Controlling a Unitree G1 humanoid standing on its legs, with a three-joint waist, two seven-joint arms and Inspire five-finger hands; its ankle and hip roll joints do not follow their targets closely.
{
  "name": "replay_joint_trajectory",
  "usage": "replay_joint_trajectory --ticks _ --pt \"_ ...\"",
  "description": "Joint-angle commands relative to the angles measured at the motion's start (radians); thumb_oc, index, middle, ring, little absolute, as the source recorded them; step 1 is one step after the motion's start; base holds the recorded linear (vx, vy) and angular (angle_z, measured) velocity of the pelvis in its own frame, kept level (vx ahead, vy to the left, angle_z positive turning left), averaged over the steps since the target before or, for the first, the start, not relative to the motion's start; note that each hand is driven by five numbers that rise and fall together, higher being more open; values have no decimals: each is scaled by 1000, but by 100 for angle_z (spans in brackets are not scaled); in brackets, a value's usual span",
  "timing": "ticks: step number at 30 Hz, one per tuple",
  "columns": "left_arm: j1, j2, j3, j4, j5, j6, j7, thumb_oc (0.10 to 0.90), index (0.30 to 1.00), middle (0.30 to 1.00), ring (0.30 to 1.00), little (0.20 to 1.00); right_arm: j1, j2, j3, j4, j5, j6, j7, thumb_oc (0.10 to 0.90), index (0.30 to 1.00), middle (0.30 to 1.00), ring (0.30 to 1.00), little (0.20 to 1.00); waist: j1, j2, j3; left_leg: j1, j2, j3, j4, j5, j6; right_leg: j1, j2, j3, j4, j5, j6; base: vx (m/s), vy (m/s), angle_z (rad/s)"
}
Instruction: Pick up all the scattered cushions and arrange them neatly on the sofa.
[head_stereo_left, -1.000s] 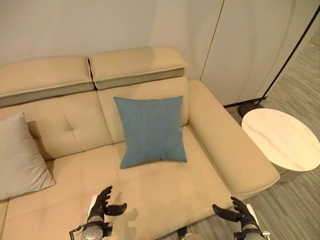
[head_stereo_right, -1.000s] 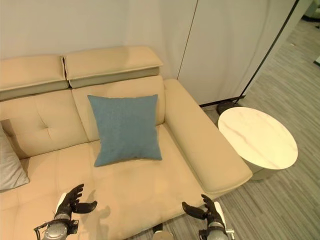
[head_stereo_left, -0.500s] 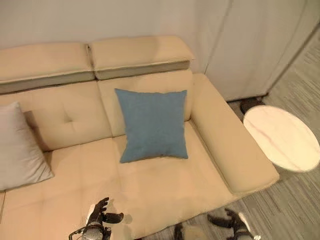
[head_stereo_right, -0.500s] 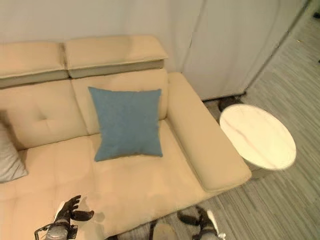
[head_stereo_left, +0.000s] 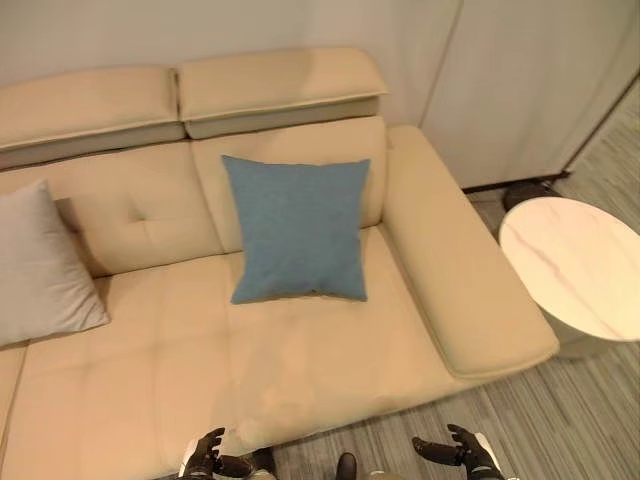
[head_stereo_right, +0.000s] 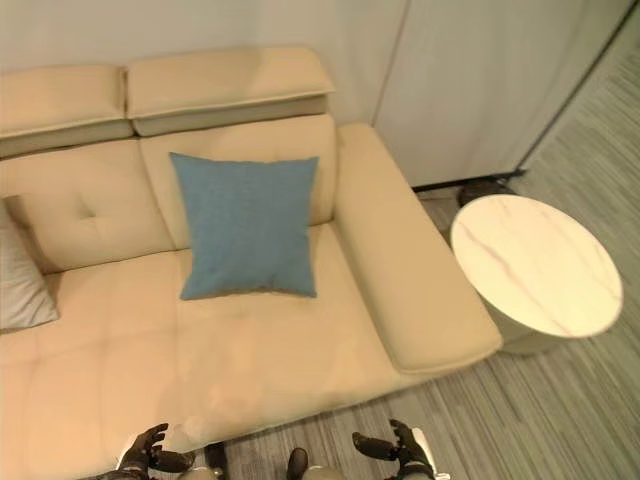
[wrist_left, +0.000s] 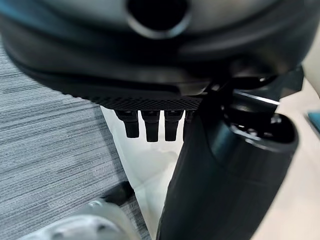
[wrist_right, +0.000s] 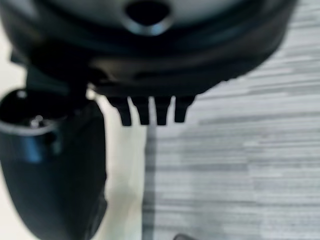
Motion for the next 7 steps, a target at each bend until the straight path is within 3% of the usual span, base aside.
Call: replay_joint_trajectory --ticks 1,2,7 --pt "-24 4 -11 6 40 -32 24 800 900 900 900 900 -16 -16 -23 41 16 -31 -32 800 900 900 900 900 -18 3 -65 40 -34 15 -6 -128 11 -25 -26 38 -23 1 145 52 206 30" --pt "-29 1 -22 29 59 -26 21 800 900 900 900 900 -20 -7 -19 79 13 -23 -31 800 900 900 900 900 -27 14 -79 76 -38 29 -88 -115 11 -26 -25 35 -28 15 156 60 243 28" --pt "-35 4 -20 53 72 -30 22 800 900 900 900 900 -26 23 -2 129 3 -10 -30 800 900 900 900 900 -19 16 -98 117 -63 29 -207 -87 21 -36 -42 41 -43 53 188 19 191 9"
